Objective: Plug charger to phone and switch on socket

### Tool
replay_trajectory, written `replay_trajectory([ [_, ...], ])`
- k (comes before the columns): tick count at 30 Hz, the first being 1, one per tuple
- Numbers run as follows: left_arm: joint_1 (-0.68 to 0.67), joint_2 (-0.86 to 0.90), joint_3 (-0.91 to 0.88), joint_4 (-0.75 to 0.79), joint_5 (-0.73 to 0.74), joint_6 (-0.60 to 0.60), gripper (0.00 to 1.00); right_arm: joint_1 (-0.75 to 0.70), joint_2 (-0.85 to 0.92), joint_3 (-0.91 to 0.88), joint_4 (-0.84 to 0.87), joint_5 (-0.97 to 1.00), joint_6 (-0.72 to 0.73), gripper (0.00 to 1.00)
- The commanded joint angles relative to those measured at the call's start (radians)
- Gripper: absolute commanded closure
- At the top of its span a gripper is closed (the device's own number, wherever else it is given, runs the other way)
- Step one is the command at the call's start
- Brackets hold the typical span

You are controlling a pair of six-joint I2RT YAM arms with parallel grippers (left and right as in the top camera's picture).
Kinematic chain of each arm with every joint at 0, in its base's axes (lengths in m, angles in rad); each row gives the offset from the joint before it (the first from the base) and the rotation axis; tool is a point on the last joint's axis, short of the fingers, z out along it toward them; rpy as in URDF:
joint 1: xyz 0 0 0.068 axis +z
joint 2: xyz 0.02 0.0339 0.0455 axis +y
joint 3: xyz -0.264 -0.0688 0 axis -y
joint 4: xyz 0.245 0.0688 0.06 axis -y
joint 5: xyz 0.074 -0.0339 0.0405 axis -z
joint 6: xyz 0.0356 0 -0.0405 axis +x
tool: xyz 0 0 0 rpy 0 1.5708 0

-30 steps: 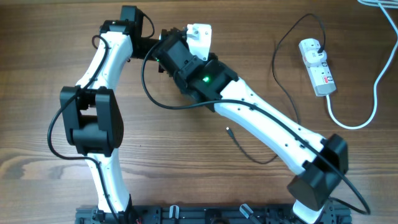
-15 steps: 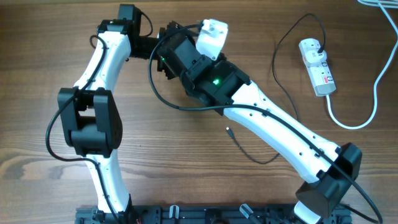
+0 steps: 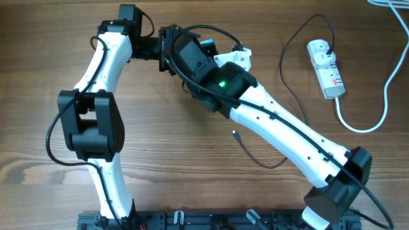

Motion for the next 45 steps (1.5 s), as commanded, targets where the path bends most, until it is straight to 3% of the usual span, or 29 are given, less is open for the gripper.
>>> replay_trajectory([
  [1,0.002,-0.029,-0.002,-0.001,0.043,-0.024,0.25,-0.001,-0.037,0.02,0.008,-0.005,0.109,0.94],
  [8,0.002,-0.03,-0.002,-0.001,0.064,-0.043,0.29,-0.001,-0.037,0.02,0.048,0.005,0.109,0.95],
  [11,0.002,-0.03,-0.002,-0.001,0.064,-0.046,0.44,-0.001,-0.037,0.02,0.057,0.006,0.109,0.95],
  [19,-0.007,-0.03,-0.002,-0.001,0.064,-0.046,0.45,-0.001,-0.037,0.02,0.045,0.005,0.109,0.95],
  [36,-0.011,-0.03,-0.002,-0.002,0.064,-0.046,0.62,-0.023,-0.03,0.019,0.034,-0.003,0.109,0.95],
  [45,-0.011,-0.03,-0.002,-0.001,0.064,-0.046,0.63,-0.023,-0.03,0.019,0.036,-0.06,0.109,0.91],
])
